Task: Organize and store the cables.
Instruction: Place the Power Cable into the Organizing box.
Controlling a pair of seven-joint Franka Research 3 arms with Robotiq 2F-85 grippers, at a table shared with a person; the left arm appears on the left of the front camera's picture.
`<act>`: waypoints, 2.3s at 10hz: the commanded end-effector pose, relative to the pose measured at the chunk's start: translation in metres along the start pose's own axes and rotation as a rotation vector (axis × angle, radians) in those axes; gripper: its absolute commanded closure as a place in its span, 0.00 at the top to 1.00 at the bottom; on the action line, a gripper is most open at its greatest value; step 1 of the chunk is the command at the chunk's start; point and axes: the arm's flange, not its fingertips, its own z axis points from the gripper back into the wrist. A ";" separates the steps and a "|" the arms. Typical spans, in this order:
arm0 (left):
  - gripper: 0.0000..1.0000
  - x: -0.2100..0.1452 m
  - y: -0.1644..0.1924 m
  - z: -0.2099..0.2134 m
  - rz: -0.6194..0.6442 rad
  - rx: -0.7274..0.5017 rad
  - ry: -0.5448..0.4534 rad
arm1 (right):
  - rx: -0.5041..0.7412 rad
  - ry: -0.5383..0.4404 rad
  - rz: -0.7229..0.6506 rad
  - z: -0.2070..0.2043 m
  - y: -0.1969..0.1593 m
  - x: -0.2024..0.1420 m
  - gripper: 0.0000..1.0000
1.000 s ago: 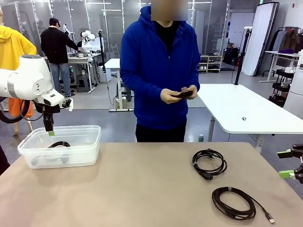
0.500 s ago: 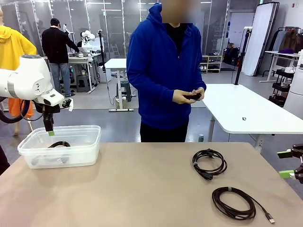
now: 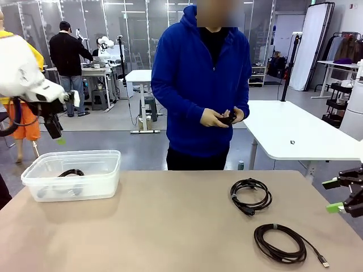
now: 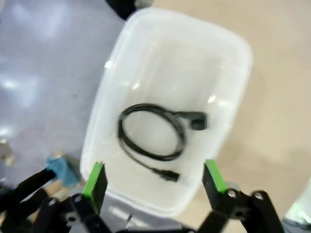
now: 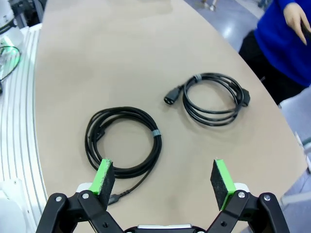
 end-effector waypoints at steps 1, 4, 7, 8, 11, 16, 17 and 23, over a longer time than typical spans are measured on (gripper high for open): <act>0.99 -0.038 -0.037 0.017 0.039 -0.062 -0.105 | -0.070 0.124 -0.093 0.010 0.005 0.028 1.00; 0.99 -0.056 -0.077 0.036 0.058 -0.032 -0.221 | -0.071 0.134 -0.118 0.021 0.012 0.043 1.00; 0.99 -0.079 -0.113 0.046 0.050 -0.036 -0.290 | -0.079 0.170 -0.094 0.031 0.026 0.053 1.00; 0.99 -0.081 -0.120 0.050 0.045 -0.023 -0.310 | -0.091 0.179 -0.091 0.034 0.028 0.055 1.00; 0.99 -0.086 -0.141 0.065 0.026 -0.026 -0.339 | -0.097 0.157 -0.098 0.039 0.041 0.059 1.00; 0.99 -0.098 -0.170 0.068 -0.048 -0.077 -0.402 | -0.127 0.212 -0.079 0.018 0.051 0.092 1.00; 0.99 -0.102 -0.176 0.068 -0.068 -0.080 -0.420 | -0.129 0.252 -0.091 0.000 0.050 0.107 1.00; 0.99 -0.184 -0.220 0.066 -0.243 -0.067 -0.525 | -0.187 0.392 -0.196 -0.127 0.030 0.174 1.00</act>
